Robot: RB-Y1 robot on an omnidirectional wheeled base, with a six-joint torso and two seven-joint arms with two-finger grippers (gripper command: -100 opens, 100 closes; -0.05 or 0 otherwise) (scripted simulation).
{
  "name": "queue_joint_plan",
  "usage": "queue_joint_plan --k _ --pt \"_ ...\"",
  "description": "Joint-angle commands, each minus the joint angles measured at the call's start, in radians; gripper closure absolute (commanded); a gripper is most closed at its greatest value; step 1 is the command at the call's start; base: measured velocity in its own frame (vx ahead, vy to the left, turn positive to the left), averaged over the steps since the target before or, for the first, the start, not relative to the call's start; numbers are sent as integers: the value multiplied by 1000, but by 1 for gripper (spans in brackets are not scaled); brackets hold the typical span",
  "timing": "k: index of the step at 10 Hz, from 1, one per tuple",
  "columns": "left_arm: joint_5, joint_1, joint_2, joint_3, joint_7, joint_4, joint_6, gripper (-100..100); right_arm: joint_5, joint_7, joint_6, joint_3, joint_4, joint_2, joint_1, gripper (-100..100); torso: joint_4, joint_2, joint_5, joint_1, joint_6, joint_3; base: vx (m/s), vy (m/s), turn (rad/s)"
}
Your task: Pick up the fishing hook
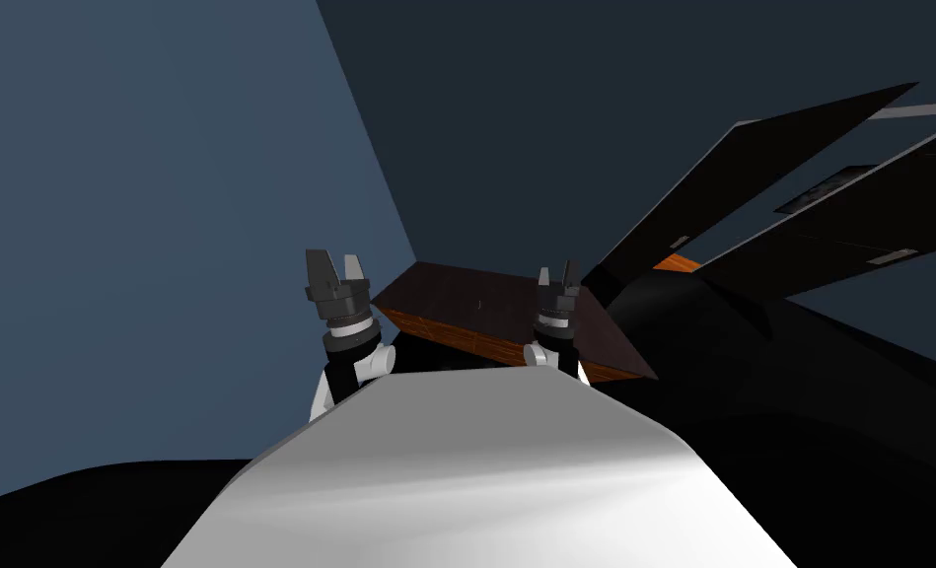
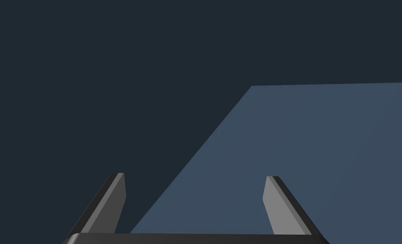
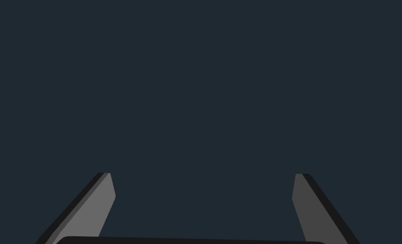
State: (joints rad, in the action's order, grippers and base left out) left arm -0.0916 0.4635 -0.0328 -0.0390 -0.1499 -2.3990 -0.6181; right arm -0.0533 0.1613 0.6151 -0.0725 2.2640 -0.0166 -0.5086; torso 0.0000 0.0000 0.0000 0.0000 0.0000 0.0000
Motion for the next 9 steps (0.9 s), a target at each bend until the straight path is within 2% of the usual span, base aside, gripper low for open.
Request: queue_joint_plan --k 1,4,8,9 --pt "0 0 0 0 0 0 0 0 16 -2 -8 -1 -29 -34 10 -100 0 0 0 0 0 0 -33 9 115" --pt "0 0 0 0 0 0 0 0 53 -4 -27 -4 -97 -83 34 -100 1 5 0 1 0 3 -91 11 123" --pt "0 0 0 0 0 0 0 0 120 -4 -69 -14 -220 -150 81 -100 1 5 0 2 0 3 -90 37 158" --pt "0 0 0 0 0 0 0 0 120 -4 -69 -14 -236 -150 81 -100 1 6 1 2 0 3 -61 30 72"
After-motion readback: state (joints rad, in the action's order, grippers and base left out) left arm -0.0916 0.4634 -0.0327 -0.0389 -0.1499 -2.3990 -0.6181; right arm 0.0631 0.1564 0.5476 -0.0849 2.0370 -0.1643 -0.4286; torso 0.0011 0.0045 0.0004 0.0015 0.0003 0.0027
